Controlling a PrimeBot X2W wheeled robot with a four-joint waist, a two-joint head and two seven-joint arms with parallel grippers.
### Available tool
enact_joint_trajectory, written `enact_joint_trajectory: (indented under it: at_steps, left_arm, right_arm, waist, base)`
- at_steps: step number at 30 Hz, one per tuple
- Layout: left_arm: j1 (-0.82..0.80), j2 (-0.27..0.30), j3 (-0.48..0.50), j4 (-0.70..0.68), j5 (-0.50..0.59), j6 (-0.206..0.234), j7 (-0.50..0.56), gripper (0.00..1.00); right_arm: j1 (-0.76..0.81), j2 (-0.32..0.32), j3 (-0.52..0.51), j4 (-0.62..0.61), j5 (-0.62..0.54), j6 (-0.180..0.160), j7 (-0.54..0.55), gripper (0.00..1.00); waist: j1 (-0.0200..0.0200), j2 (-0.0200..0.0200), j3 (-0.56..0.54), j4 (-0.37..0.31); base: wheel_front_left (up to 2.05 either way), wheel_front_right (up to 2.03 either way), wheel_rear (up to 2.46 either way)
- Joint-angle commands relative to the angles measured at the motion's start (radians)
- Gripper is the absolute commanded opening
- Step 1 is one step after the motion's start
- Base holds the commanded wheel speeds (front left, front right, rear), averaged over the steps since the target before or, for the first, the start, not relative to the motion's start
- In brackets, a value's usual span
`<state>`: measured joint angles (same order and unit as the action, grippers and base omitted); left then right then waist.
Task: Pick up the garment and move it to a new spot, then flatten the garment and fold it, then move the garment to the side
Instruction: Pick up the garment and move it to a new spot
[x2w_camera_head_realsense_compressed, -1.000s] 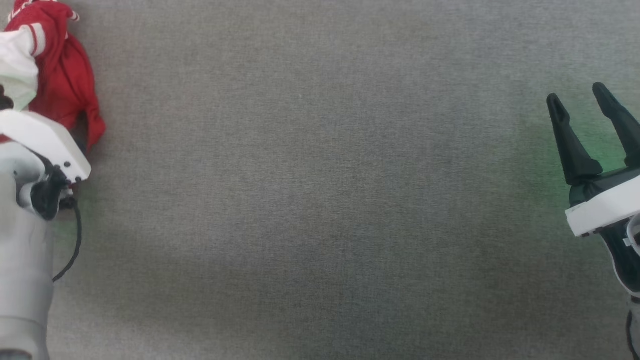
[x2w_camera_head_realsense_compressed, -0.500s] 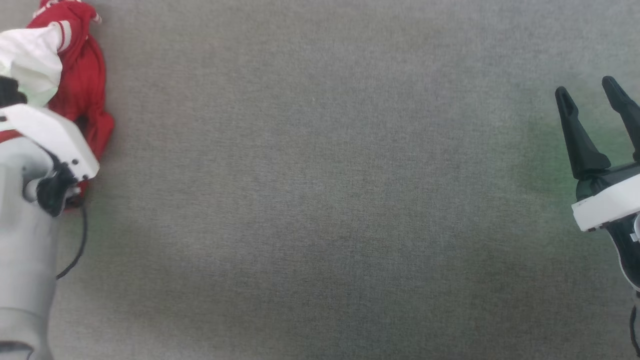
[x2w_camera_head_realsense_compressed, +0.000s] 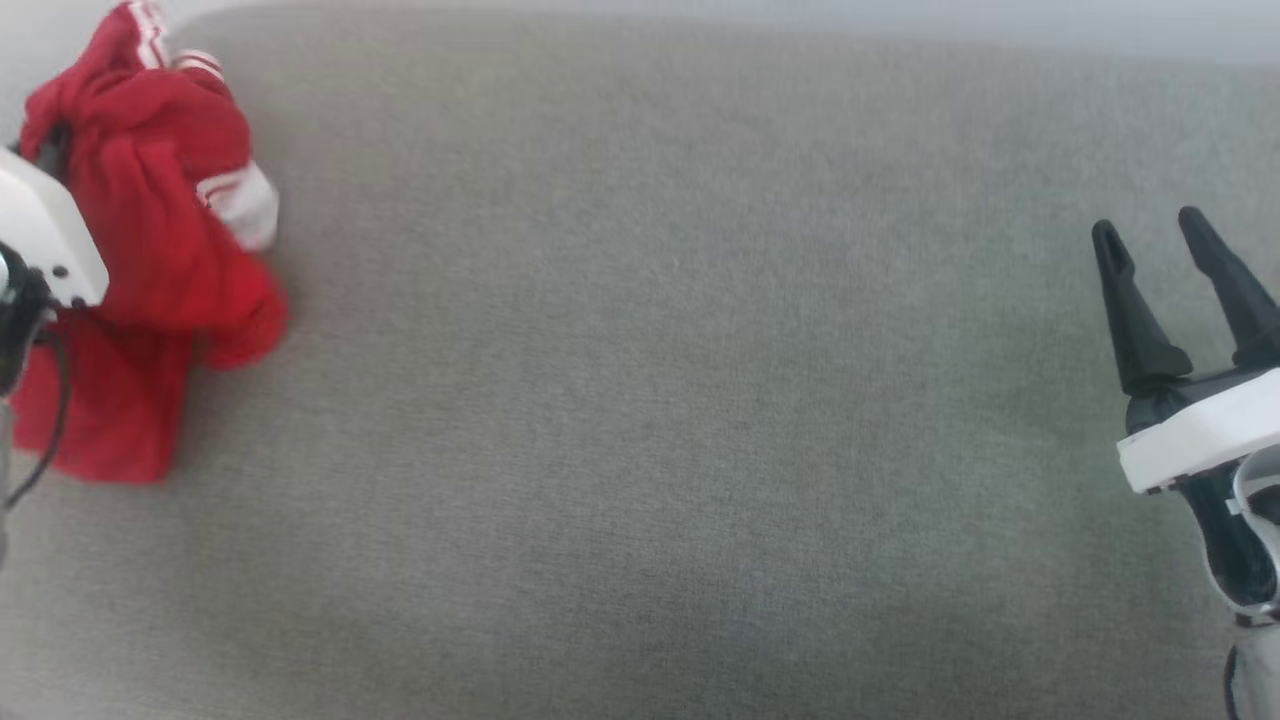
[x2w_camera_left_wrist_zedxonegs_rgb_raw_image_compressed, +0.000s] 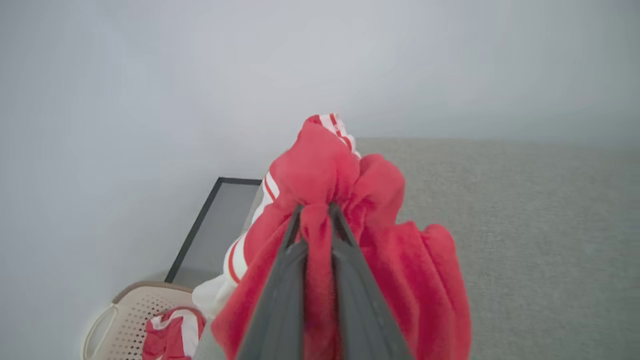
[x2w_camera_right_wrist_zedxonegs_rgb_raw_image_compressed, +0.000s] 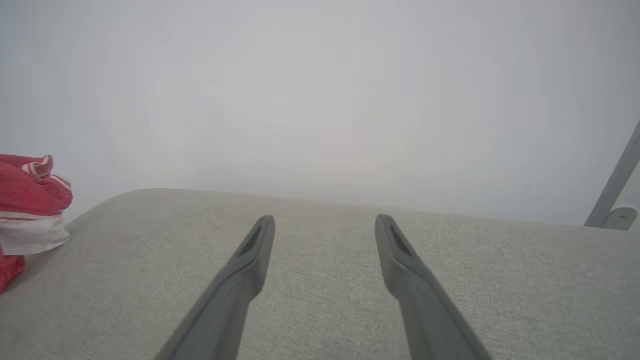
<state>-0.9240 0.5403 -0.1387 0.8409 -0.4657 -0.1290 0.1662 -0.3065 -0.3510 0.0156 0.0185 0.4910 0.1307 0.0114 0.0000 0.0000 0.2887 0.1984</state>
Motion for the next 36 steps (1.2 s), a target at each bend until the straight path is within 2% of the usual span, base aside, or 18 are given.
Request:
enact_joint_trajectory:
  at_steps: [1,6,15,20,26,31,36]
  left_arm:
    - [0.001,0.017,-0.017,-0.049,-0.009,-0.001,0.012,0.0]
    - [0.012,0.073,-0.058,-0.205,-0.035,-0.001,0.066,0.0]
    - [0.042,0.13,-0.088,-0.443,-0.067,0.0,0.169,0.0]
    - [0.079,0.124,-0.11,-0.617,-0.072,0.033,0.245,0.0]
    - [0.122,0.104,-0.154,-0.8,-0.061,0.081,0.342,0.0]
    - [0.149,0.09,-0.189,-0.894,-0.065,0.092,0.39,0.0]
    - [0.173,0.064,-0.229,-0.924,-0.058,0.108,0.421,0.0]
  right_arm:
    - [0.015,0.009,-0.001,0.008,-0.007,0.0,-0.006,1.0]
    - [0.021,0.029,-0.001,0.02,-0.007,0.0,-0.015,1.0]
    - [0.031,0.048,-0.015,0.034,-0.007,0.0,-0.032,1.0]
    - [0.033,0.059,-0.037,0.041,-0.008,0.0,-0.044,1.0]
    - [0.029,0.073,-0.05,0.054,-0.012,0.0,-0.058,1.0]
    - [0.023,0.08,-0.064,0.064,-0.011,0.0,-0.068,1.0]
    - [0.032,0.081,-0.076,0.076,-0.004,0.0,-0.087,1.0]
  waist:
    - [0.0,0.0,-0.041,0.013]
    - [0.0,0.0,-0.088,0.008]
    - [0.0,0.0,-0.13,-0.028]
    - [0.0,0.0,-0.148,-0.074]
    - [0.0,0.0,-0.156,-0.165]
    - [0.0,0.0,-0.144,-0.251]
    - [0.0,0.0,-0.133,-0.325]
  base:
    - [0.0,0.0,0.0]
    - [0.0,0.0,0.0]
    - [0.0,0.0,0.0]
    - [0.0,0.0,0.0]
    - [0.0,0.0,0.0]
    - [0.0,0.0,0.0]
    - [0.0,0.0,0.0]
